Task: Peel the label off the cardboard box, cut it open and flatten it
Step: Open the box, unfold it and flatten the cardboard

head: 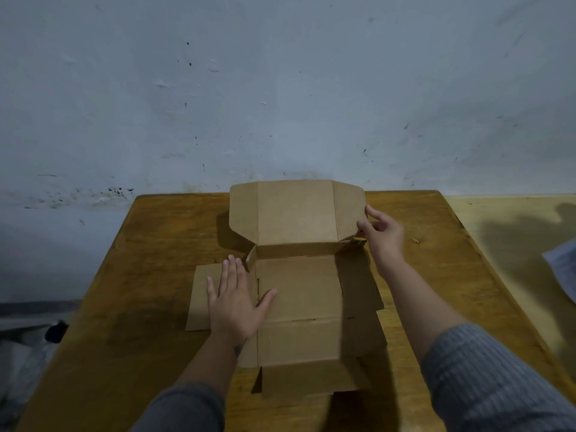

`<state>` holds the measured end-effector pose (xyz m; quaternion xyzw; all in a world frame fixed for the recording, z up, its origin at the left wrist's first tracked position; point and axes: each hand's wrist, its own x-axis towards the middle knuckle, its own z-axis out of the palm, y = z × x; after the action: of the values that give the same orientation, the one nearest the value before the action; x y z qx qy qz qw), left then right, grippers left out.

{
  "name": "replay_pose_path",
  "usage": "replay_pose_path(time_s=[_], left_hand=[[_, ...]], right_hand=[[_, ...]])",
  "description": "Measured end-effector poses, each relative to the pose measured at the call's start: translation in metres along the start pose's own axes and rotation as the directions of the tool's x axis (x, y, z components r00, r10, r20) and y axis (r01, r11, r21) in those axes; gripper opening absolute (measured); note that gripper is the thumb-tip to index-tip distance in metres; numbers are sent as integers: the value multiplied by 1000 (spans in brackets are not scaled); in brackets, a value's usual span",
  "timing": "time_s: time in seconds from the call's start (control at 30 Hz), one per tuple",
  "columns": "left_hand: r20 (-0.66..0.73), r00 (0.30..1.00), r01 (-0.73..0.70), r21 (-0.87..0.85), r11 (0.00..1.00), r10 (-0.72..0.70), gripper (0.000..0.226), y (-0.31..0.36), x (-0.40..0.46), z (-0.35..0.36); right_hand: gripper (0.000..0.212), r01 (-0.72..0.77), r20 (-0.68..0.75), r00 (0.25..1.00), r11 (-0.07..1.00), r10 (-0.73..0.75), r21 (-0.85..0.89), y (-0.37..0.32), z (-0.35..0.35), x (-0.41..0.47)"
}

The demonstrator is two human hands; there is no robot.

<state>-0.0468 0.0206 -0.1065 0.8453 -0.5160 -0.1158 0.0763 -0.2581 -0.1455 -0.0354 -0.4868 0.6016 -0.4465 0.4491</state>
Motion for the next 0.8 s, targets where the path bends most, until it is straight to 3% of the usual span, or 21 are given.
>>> replay_pose_path(time_s=[0.2, 0.37, 0.57, 0.8], left_hand=[[-42, 997, 59, -201, 978, -69, 60, -8, 16, -20], [2, 999, 45, -216, 975, -46, 50, -17, 30, -29], [-201, 980, -24, -145, 989, -6, 37, -14, 26, -42], [-266, 958, 59, -187, 981, -108, 30, -15, 37, -44]], right_hand=[[43, -42, -17, 999, 999, 42, -14, 11, -9, -13], [42, -50, -40, 998, 999, 50, -13, 10, -9, -15], [42, -66, -26, 997, 997, 67, 26, 9, -8, -14], [44, -63, 27, 998, 995, 61, 75, 7, -5, -19]])
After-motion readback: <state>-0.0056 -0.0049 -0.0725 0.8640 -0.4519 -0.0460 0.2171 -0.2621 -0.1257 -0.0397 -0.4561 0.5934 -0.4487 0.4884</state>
